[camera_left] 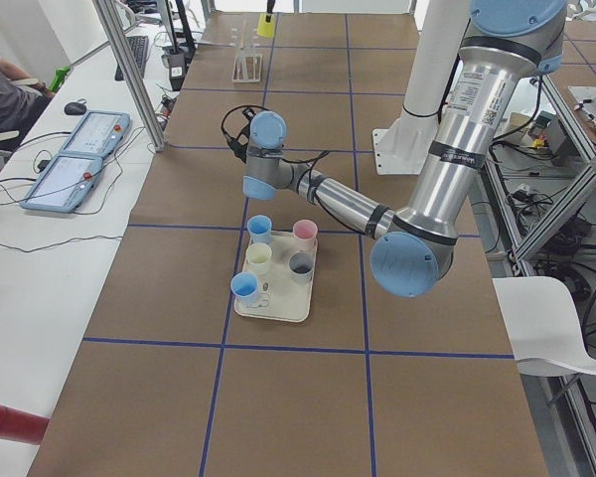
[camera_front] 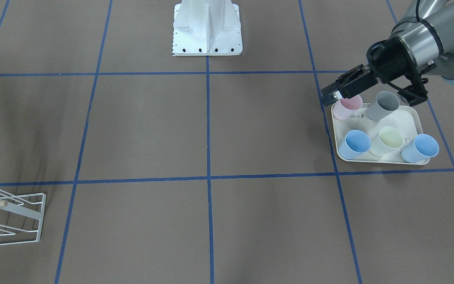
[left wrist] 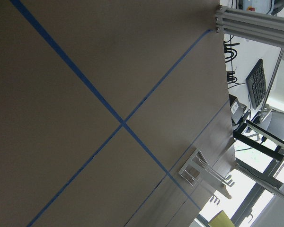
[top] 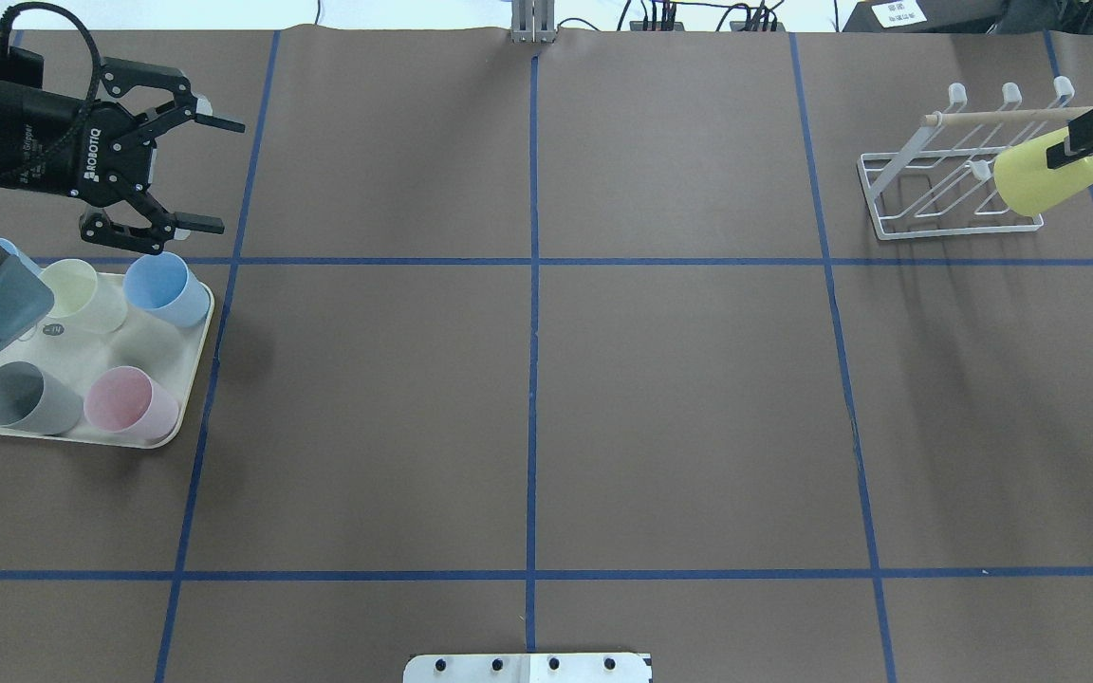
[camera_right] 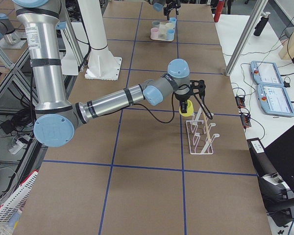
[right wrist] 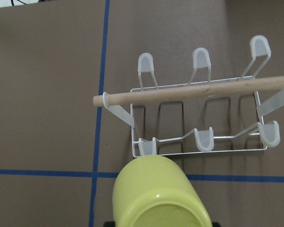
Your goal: Transfer IKEA cup to right arm and place on rack
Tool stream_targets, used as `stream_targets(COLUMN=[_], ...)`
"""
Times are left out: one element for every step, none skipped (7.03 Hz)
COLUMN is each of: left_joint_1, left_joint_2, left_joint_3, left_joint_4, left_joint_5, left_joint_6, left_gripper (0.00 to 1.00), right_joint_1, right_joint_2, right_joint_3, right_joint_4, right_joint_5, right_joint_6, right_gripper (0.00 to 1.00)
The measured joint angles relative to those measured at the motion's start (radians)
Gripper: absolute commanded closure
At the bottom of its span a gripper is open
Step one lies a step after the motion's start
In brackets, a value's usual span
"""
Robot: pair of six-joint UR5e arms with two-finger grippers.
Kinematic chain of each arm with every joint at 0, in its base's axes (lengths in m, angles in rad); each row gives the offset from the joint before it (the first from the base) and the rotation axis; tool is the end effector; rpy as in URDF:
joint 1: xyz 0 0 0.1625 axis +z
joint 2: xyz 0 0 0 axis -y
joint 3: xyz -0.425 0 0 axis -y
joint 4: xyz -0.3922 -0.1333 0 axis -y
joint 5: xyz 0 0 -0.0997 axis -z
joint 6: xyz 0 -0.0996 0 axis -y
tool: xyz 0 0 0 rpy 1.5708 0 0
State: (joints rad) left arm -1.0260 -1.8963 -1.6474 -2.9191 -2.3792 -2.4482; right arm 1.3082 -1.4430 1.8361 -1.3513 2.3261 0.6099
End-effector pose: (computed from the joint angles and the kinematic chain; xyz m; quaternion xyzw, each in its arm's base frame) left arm 0.2309 -0.4993 0.3013 -0.1989 0.7226 -0.3046 0.5878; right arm -0.0773 -0.5381 0.4358 0.1055 -0.4371 0.0436 0.8922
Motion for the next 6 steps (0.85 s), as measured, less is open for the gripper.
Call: stream_targets(left_joint_1=[0.0,0.0,0.001,0.001,0.001,0.001], left_joint_2=[0.002,0.004,0.004,0.005,0.005,0.004], left_joint_3=[0.004,0.005,0.006,0.007,0.007,0.007], left_joint_4=[0.0,-0.001,-0.001,-0.002,-0.002,-0.002], left_joint_5=[0.0,0.0,0.001,0.002,0.002,0.003], left_joint_6=[0.0,0.0,0.0,0.0,0.0,-0.001], left_gripper=[0.0,0.0,0.0,0.0,0.0,0.0], right_joint_1=[-0.015,-0.02,-0.017,-0.019,-0.026,-0.037], right_joint_2=[0.023,0.056,0.09,0.116,0.132,0.146], right_joint_3=[0.002,-0.001,-0.003,-0.008,-0.02,-0.036], right_joint_4=[-0.086,-0.171,-0.237,-0.272,-0.284,-0.287], right_joint_5=[-0.024,-0.038,-0.043,-0.047,-0.055,-0.065], right_joint_6=[-0.079,-0.151,-0.199,-0.222,-0.23,-0.234], right_gripper=[1.0,1.0,1.0,1.0,1.0,1.0])
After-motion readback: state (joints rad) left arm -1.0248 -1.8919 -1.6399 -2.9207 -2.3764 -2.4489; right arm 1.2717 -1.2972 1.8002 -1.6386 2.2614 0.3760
